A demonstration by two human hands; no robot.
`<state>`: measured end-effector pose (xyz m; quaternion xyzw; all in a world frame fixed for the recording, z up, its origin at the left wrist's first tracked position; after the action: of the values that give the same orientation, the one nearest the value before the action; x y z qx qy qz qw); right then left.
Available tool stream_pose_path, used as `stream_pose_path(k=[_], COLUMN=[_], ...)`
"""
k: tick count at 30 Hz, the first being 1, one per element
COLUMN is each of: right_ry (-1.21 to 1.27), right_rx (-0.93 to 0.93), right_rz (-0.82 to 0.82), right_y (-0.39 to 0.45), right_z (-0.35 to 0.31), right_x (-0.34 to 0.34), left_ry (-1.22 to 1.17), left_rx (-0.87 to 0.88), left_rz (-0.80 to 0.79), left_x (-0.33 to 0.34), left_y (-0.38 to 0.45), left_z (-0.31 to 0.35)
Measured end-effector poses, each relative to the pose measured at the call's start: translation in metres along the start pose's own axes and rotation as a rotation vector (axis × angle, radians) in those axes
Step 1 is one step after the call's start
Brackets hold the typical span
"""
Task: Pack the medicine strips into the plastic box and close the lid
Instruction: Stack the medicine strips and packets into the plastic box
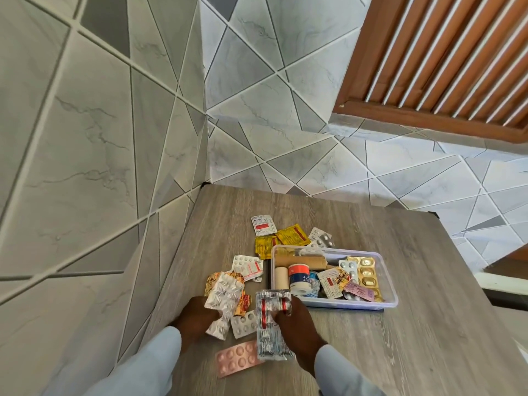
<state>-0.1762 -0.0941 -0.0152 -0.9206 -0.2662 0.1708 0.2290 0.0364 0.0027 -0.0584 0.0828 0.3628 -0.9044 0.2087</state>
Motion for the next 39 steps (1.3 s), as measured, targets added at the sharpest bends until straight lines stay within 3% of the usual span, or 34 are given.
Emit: stream_pose_path(k=[6, 11, 15, 20, 26, 28, 31, 35, 39], right_ry=[0.093, 0.134, 0.147, 0.039, -0.197, -0.293, -0.374, -0.297, -0.476], right_rx=[-0.058, -0.134, -0.132, -0.14, -0.148, -0.134, -0.141, -0.146, -0.212], right_rz=[0.087, 0.284, 0.365, 0.341, 0.19, 0.141, 0.151, 0.212, 0.116], right_y=[0.002, 0.005, 0.014, 0.05, 0.092, 0.101, 0.104, 0.108, 0.11], right_z=[-0.015, -0.028, -0.03, -0.037, -0.047, -0.036, -0.027, -0.021, -0.014], right_x=[-0.027, -0.089, -0.132, -0.162, -0.165, -0.161, -0.165, -0.184, -0.185], left_ry=[-0.159, -0.153, 0.039, 0.229, 0.982, 1.146, 1.165, 1.171, 1.178], left_rx=[0.279, 0.43, 0.478, 0.382, 0.462, 0.444, 0.398, 0.366, 0.615], left_rz=[0.069, -0.069, -0.088, 0.05, 0.367, 0.409, 0.394, 0.412, 0.383], left_x=[-0.009, 0.045, 0.097, 0.115, 0.119, 0.134, 0.145, 0.148, 0.163], left_y=[-0.015, -0.022, -0.021, 0.005, -0.001, 0.003, 0.004, -0.003, -0.011], left_z=[0.053, 0.103, 0.132, 0.15, 0.17, 0.163, 0.151, 0.156, 0.173])
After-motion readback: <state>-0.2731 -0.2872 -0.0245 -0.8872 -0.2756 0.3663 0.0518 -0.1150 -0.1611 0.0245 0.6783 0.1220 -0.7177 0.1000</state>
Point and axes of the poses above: each hand's wrist, its own y-axis towards the middle knuckle, its own x-axis out of the palm, z = x × y, the point moved 8 cm from there along y, towards the middle knuckle, and after that the axes turned 3 degrees about -z, right-handed, at the moved point
